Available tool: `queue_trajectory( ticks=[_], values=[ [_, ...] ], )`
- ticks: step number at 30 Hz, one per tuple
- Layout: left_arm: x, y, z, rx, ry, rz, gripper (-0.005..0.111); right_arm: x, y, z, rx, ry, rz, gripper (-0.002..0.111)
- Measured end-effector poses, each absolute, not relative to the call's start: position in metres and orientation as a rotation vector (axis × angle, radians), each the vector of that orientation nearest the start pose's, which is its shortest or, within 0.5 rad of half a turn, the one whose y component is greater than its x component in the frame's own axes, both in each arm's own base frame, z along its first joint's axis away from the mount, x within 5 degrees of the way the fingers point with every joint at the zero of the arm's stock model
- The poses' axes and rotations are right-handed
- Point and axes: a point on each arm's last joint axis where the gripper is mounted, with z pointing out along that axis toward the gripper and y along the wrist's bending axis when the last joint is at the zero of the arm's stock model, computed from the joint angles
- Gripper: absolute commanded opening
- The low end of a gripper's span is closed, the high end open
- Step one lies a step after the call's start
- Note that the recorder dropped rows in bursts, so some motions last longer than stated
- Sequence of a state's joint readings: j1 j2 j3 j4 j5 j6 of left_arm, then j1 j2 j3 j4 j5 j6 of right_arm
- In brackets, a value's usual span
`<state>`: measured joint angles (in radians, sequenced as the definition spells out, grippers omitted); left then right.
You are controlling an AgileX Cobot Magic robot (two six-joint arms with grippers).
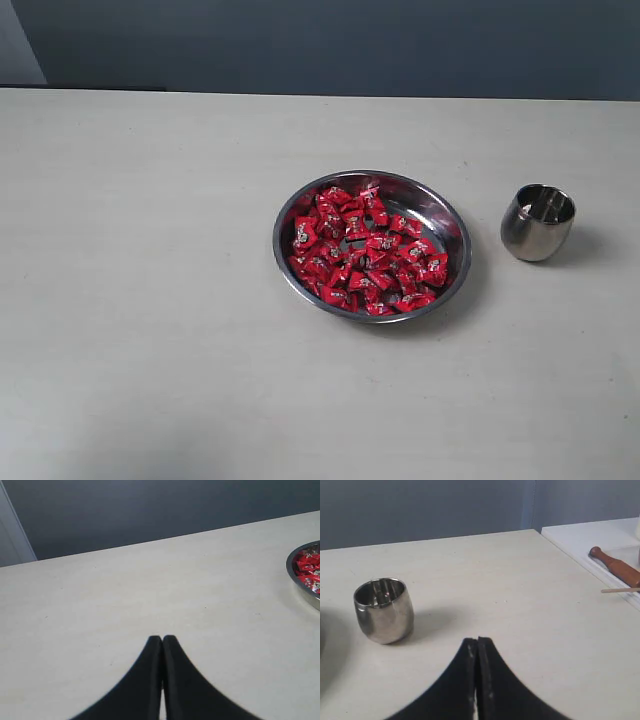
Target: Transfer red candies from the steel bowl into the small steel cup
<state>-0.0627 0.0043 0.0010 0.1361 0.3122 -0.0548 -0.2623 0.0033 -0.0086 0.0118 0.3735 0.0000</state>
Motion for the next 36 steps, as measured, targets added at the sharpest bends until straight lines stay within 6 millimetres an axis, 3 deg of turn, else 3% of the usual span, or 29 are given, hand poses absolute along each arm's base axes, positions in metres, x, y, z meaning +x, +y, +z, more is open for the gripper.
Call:
queue_trajectory(
  ticks=[5,12,14,17,20,24,28,32,36],
  values=[
    [0.055,0.000,0.185,0.094,1.796,0.046,0.000,0.053,-0.016,0.192,0.180,1.739,-0.262,-0.001],
    [0.055,0.000,0.185,0.094,1.796,0.046,0.000,0.050,-0.011,0.237,0.077,1.238,-0.299,-0.001],
    [0.055,0.000,0.185,0.094,1.796,0.046,0.000,0.047,-0.010,0.246,0.174,1.125,-0.148,-0.001],
    [0.055,0.000,0.185,0.094,1.796,0.046,0.000,0.046,-0.012,0.246,0.482,1.025,0.333,-0.001],
    [0.055,0.000,0.185,0.094,1.796,0.046,0.000,0.050,-0.008,0.240,0.547,1.086,0.473,-0.001],
    [0.055,0.000,0.185,0.094,1.796,0.046,0.000,0.053,0.005,0.243,0.376,1.130,0.496,-0.001],
    [0.055,0.000,0.185,0.094,1.796,0.046,0.000,0.070,0.011,0.253,0.239,1.314,0.436,-0.001],
    [0.055,0.000,0.185,0.094,1.796,0.046,0.000,0.112,0.012,0.278,0.105,1.516,0.430,-0.001],
    [0.055,0.000,0.185,0.094,1.796,0.046,0.000,0.173,0.012,0.312,-0.077,1.655,0.549,-0.001]
  ],
)
